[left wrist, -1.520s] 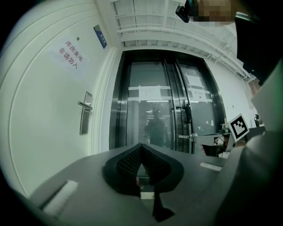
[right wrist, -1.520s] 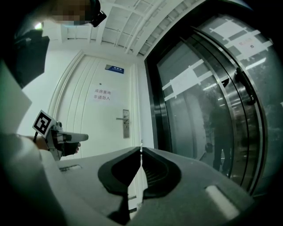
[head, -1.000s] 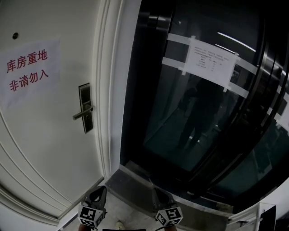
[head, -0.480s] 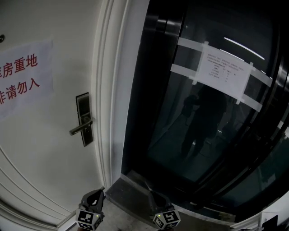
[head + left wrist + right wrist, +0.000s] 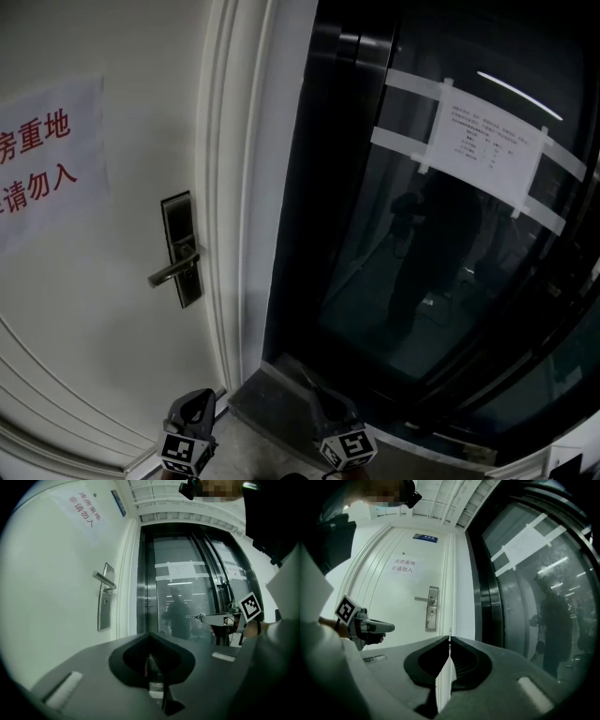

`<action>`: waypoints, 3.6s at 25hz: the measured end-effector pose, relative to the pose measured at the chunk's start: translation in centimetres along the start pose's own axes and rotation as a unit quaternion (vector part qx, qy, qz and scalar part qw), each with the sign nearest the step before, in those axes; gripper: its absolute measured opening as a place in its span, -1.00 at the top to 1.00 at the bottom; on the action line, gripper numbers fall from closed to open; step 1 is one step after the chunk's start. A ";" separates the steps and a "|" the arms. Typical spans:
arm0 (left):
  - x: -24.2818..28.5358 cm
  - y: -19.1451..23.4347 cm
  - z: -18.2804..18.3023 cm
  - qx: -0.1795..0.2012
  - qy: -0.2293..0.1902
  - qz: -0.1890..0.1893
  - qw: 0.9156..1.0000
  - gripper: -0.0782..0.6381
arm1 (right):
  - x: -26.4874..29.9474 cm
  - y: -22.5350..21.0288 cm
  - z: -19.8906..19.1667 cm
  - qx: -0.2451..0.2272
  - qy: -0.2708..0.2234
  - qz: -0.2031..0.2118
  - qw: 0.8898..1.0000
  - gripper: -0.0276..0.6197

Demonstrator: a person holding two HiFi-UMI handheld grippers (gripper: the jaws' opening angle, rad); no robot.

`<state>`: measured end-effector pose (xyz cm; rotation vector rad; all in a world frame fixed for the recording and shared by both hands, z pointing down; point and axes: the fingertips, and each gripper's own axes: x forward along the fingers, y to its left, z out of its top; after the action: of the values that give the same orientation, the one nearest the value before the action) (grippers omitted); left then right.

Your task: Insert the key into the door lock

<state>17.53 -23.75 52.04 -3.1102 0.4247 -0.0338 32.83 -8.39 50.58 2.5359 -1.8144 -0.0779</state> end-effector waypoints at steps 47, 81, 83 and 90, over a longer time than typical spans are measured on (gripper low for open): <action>-3.8 8.3 -0.7 -0.015 -0.001 0.295 0.955 0.78 | 24.1 10.2 10.2 -0.445 -0.133 0.245 0.851 0.88; -6.3 10.7 -2.0 -0.044 -0.004 0.338 0.940 0.78 | 31.2 12.2 7.7 -0.539 -0.105 0.203 0.811 0.88; -6.3 10.8 -2.0 -0.044 -0.004 0.339 0.940 0.78 | 31.4 12.2 7.8 -0.541 -0.104 0.204 0.810 0.88; -6.1 11.2 -2.1 -0.045 -0.006 0.339 0.940 0.78 | 31.8 12.4 7.7 -0.544 -0.093 0.205 0.808 0.88</action>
<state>8.58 -32.86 53.95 -2.8527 1.4932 0.0062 30.91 -42.38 42.62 1.3383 -1.5770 -1.0371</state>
